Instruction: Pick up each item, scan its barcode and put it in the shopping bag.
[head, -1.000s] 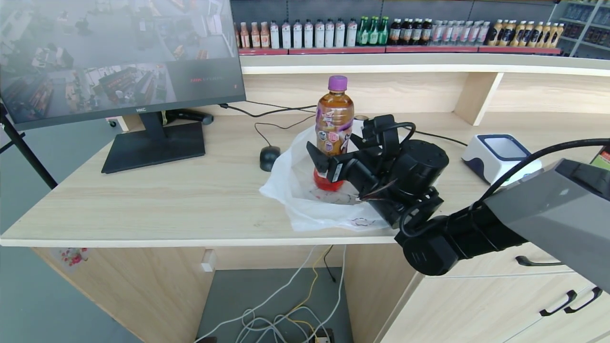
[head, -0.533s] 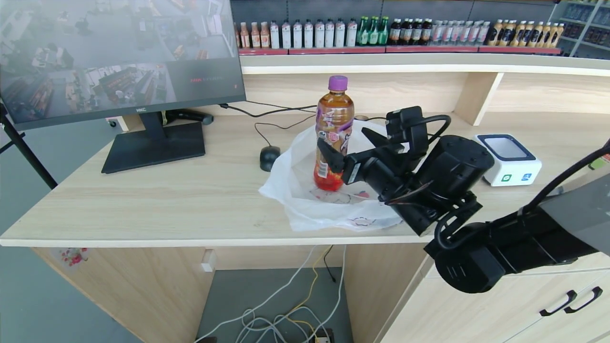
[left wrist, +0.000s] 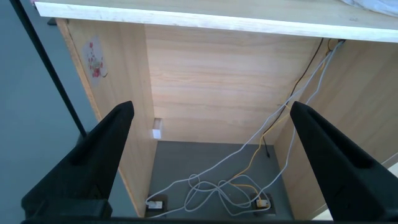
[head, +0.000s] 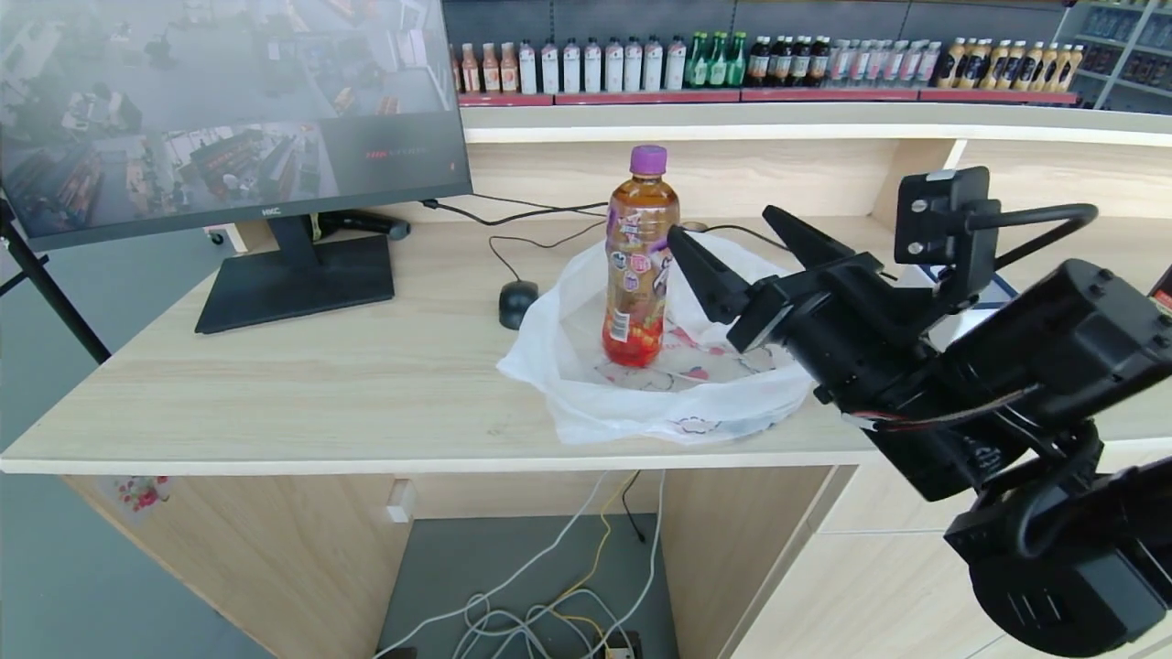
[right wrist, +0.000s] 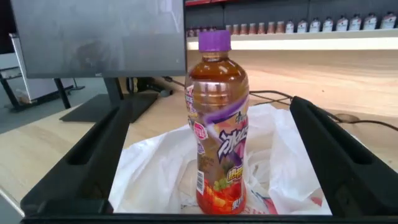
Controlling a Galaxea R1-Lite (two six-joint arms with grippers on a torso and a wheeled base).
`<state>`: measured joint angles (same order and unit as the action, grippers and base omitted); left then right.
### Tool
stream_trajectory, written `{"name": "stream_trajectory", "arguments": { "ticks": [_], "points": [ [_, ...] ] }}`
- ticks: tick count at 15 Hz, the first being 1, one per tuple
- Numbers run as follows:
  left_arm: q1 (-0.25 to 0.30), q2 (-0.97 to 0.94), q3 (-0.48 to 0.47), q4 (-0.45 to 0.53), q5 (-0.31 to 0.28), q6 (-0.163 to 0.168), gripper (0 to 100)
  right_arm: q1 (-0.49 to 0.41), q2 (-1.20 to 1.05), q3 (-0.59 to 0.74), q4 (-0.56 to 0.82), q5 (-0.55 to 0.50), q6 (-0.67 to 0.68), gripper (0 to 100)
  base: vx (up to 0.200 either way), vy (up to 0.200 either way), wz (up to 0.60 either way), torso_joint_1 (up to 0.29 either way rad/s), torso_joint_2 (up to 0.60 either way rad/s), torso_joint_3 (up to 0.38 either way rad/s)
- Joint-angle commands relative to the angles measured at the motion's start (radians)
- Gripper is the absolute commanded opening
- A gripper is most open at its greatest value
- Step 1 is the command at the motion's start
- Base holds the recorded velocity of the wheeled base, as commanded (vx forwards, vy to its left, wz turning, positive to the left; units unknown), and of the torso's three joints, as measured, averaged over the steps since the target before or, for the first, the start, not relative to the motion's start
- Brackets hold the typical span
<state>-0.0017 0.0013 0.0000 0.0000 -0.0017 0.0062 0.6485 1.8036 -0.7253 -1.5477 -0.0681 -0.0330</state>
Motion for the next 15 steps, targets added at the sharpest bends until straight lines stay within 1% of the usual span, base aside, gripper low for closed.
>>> {"name": "stream_trajectory", "arguments": {
  "ticks": [1,4,8,11,15],
  "points": [
    [0.000,0.000,0.000,0.000,0.000,0.000,100,0.022,-0.015,0.067,-0.023,-0.001,0.001,100,0.000,0.000,0.00,0.000,0.00,0.000],
    [0.000,0.000,0.000,0.000,0.000,0.000,100,0.025,-0.038,0.104,-0.023,-0.001,0.012,100,0.000,0.000,0.00,0.000,0.00,0.000],
    [0.000,0.000,0.000,0.000,0.000,-0.002,100,0.025,-0.038,0.106,-0.023,-0.001,0.012,100,0.000,0.000,0.00,0.000,0.00,0.000],
    [0.000,0.000,0.000,0.000,0.000,-0.003,100,0.025,-0.036,0.107,-0.023,-0.001,0.018,100,-0.200,0.000,0.00,0.004,0.00,0.001],
    [0.000,0.000,0.000,0.000,0.000,0.000,100,0.025,-0.029,0.106,-0.023,-0.001,0.018,100,0.000,0.000,0.00,0.000,0.00,0.000]
  ]
}}
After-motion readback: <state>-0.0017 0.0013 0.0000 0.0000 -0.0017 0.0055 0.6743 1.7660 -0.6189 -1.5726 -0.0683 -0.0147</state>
